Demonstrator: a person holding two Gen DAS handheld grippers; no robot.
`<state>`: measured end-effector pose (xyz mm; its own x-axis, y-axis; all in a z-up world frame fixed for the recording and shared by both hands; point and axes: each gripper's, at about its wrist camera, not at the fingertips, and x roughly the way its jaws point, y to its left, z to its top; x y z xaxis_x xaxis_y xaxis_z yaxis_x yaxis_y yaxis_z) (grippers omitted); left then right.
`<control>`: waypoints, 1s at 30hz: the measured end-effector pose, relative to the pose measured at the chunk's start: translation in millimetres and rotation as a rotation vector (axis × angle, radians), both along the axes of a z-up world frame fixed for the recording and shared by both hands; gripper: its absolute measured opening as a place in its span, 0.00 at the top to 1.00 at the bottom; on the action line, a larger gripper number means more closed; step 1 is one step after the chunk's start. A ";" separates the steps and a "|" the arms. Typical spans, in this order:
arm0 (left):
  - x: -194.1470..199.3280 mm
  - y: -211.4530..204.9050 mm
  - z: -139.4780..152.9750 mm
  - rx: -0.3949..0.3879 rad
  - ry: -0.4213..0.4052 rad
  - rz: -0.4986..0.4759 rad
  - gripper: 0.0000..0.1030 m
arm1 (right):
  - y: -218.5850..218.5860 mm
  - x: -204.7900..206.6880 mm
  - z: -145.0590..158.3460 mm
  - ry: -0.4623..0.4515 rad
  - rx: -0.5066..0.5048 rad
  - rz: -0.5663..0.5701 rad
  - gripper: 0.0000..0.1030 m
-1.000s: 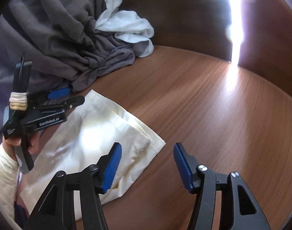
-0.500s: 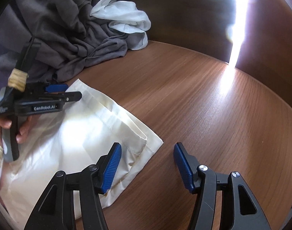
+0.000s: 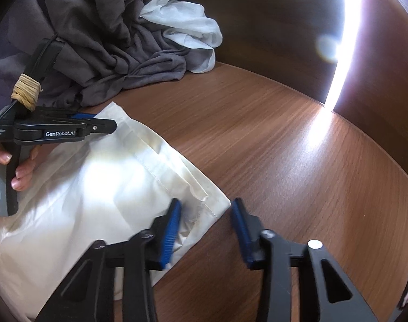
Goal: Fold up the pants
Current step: 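Grasp the waistband corner with the left tool while the right tool grasps the other corner, lifting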
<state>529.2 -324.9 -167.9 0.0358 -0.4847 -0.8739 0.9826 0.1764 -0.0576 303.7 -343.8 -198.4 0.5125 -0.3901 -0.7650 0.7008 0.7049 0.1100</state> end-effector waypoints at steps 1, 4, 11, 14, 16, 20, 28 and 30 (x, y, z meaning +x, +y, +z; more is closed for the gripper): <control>-1.2 -2.3 -0.6 -0.001 -0.001 0.000 0.89 | -0.7 0.3 0.3 -0.004 0.006 0.006 0.74; -6.2 -8.0 0.4 -0.004 -0.003 0.009 0.90 | -5.4 0.1 0.9 -0.017 0.028 0.021 0.82; -13.7 1.6 21.5 -0.060 -0.033 0.039 0.91 | -4.9 -2.9 11.8 -0.035 0.013 0.055 0.89; -15.5 13.4 41.4 -0.100 -0.042 0.049 0.91 | -0.7 -5.6 22.7 -0.052 -0.016 0.068 0.89; -18.0 23.0 58.4 -0.138 -0.056 0.052 0.91 | 3.4 -8.4 33.4 -0.065 -0.045 0.077 0.89; -21.9 44.0 86.1 -0.195 -0.086 0.067 0.91 | 11.8 -14.1 54.8 -0.098 -0.106 0.087 0.89; -25.7 95.0 129.6 -0.297 -0.130 0.118 0.91 | 51.9 -19.0 103.5 -0.171 -0.227 0.127 0.90; -25.7 110.6 137.7 -0.313 -0.140 0.131 0.91 | 67.5 -17.7 115.5 -0.193 -0.254 0.139 0.90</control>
